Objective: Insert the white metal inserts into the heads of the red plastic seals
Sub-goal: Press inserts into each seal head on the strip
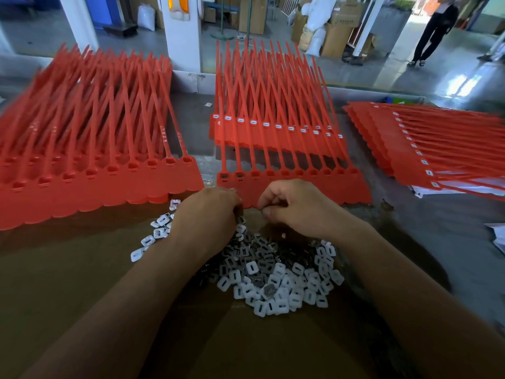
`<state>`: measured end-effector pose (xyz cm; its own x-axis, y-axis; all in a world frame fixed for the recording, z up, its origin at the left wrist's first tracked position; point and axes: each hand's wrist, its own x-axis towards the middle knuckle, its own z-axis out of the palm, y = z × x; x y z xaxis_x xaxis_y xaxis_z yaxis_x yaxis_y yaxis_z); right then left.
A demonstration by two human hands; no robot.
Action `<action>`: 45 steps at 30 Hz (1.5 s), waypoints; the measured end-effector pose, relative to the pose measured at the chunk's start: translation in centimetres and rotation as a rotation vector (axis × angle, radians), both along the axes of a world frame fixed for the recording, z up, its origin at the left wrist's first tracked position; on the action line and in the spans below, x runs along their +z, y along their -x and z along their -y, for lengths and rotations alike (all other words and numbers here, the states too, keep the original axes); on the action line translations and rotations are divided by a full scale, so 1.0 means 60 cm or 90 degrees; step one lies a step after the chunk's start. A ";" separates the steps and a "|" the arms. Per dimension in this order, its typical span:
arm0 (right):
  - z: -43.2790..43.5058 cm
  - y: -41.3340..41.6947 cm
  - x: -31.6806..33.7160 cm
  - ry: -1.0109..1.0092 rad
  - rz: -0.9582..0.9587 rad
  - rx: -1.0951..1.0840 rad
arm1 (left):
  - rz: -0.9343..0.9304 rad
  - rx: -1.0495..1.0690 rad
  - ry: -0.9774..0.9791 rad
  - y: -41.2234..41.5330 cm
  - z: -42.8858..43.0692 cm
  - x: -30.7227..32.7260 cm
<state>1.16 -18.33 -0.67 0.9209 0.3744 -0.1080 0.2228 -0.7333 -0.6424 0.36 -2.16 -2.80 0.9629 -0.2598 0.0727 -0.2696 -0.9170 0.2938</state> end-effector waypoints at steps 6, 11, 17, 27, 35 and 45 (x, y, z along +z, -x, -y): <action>0.001 -0.004 -0.005 0.011 0.052 -0.010 | 0.038 -0.004 0.013 0.003 -0.001 -0.002; 0.006 -0.016 -0.013 -0.002 0.079 -0.057 | 0.058 0.008 0.018 0.001 -0.003 -0.005; -0.009 -0.063 -0.022 -0.051 0.205 -0.145 | 0.065 0.014 0.020 0.001 -0.003 -0.010; -0.029 -0.100 -0.047 -0.036 0.256 -0.135 | 0.053 0.014 0.000 -0.001 -0.003 -0.011; -0.026 -0.105 -0.045 0.002 0.245 -0.127 | 0.053 0.011 0.003 -0.001 -0.004 -0.010; -0.039 -0.146 0.002 0.131 -0.098 -0.152 | 0.051 0.004 0.009 0.001 -0.003 -0.009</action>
<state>9.92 -15.97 -0.53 0.9469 0.1065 -0.3034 -0.0589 -0.8702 -0.4891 0.31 -1.96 -3.36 0.9554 -0.2527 0.1528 -0.2874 -0.9148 0.2839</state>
